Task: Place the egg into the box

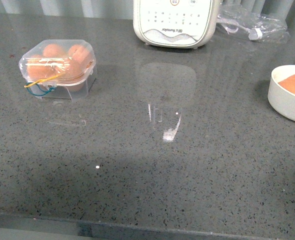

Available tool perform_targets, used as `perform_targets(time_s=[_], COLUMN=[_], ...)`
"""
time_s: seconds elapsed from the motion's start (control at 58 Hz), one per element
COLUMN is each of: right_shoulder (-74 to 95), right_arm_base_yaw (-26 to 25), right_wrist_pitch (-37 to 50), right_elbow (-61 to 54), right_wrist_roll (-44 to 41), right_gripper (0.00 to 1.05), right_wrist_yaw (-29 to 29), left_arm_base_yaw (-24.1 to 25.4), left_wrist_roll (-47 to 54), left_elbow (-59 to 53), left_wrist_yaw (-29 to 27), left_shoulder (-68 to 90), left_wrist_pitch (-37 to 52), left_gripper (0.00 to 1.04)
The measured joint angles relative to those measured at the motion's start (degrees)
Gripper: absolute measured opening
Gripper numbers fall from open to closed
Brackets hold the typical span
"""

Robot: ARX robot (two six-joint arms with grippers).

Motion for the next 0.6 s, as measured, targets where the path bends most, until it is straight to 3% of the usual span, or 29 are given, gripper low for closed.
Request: perform_targets(time_s=[0.034,0.155,0.466,0.517,0.603], right_shoulder=[0.0,0.0,0.0,0.0,0.0], right_arm_base_yaw=[0.0,0.0,0.0,0.0,0.0], right_wrist_pitch=[0.0,0.0,0.0,0.0,0.0], right_elbow=[0.0,0.0,0.0,0.0,0.0], right_wrist_roll=[0.0,0.0,0.0,0.0,0.0], right_gripper=[0.97,0.97,0.97,0.97,0.97], right_wrist_yaw=[0.0,0.0,0.0,0.0,0.0], left_arm_base_yaw=[0.0,0.0,0.0,0.0,0.0], left_wrist_roll=[0.0,0.0,0.0,0.0,0.0], left_elbow=[0.0,0.0,0.0,0.0,0.0], left_wrist_yaw=[0.0,0.0,0.0,0.0,0.0], left_shoulder=[0.0,0.0,0.0,0.0,0.0], left_wrist_pitch=[0.0,0.0,0.0,0.0,0.0], left_gripper=[0.04,0.25,0.94,1.00,0.97])
